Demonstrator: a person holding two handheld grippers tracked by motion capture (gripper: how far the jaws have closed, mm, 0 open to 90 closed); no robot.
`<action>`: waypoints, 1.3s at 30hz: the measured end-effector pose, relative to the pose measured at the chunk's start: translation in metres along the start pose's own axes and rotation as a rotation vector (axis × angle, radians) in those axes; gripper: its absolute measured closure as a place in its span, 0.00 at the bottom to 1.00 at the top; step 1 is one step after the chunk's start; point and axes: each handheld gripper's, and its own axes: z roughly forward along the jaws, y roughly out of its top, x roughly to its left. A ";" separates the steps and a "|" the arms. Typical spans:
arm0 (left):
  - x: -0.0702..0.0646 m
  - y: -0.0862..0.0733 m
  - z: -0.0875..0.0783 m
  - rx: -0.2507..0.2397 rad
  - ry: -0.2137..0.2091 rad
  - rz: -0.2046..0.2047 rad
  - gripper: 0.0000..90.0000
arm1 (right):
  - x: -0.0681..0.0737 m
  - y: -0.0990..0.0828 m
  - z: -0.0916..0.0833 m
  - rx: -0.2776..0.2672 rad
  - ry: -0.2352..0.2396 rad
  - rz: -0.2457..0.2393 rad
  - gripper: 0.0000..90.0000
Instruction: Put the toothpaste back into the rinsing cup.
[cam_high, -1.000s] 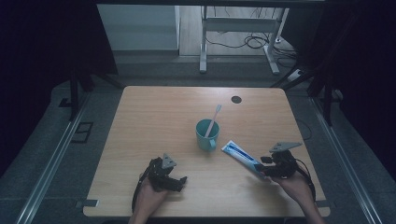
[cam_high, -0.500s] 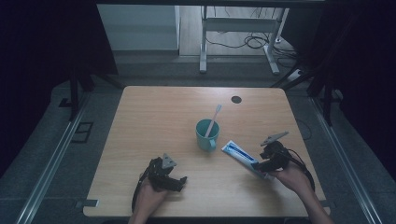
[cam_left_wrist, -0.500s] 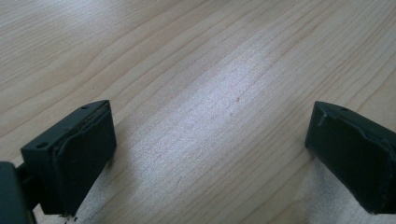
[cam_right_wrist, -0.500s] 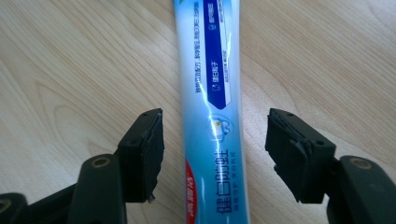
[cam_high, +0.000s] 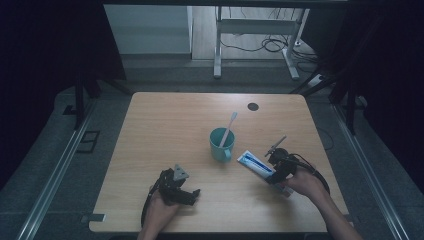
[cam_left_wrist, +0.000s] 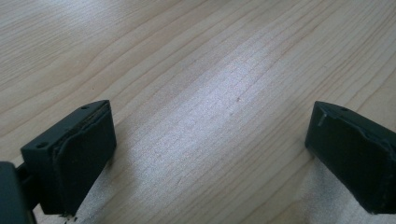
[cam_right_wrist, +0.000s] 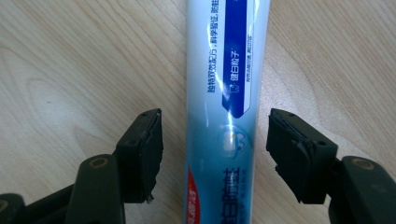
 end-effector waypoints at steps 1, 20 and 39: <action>0.000 0.000 0.000 0.000 0.000 0.000 0.02 | -0.001 0.002 0.001 0.015 -0.001 -0.001 0.40; 0.000 0.000 0.000 0.000 0.000 0.000 0.02 | 0.003 0.037 0.022 0.223 -0.032 -0.020 0.50; 0.000 0.000 0.000 0.000 0.000 0.003 0.02 | -0.003 0.040 0.017 0.230 -0.008 0.046 0.76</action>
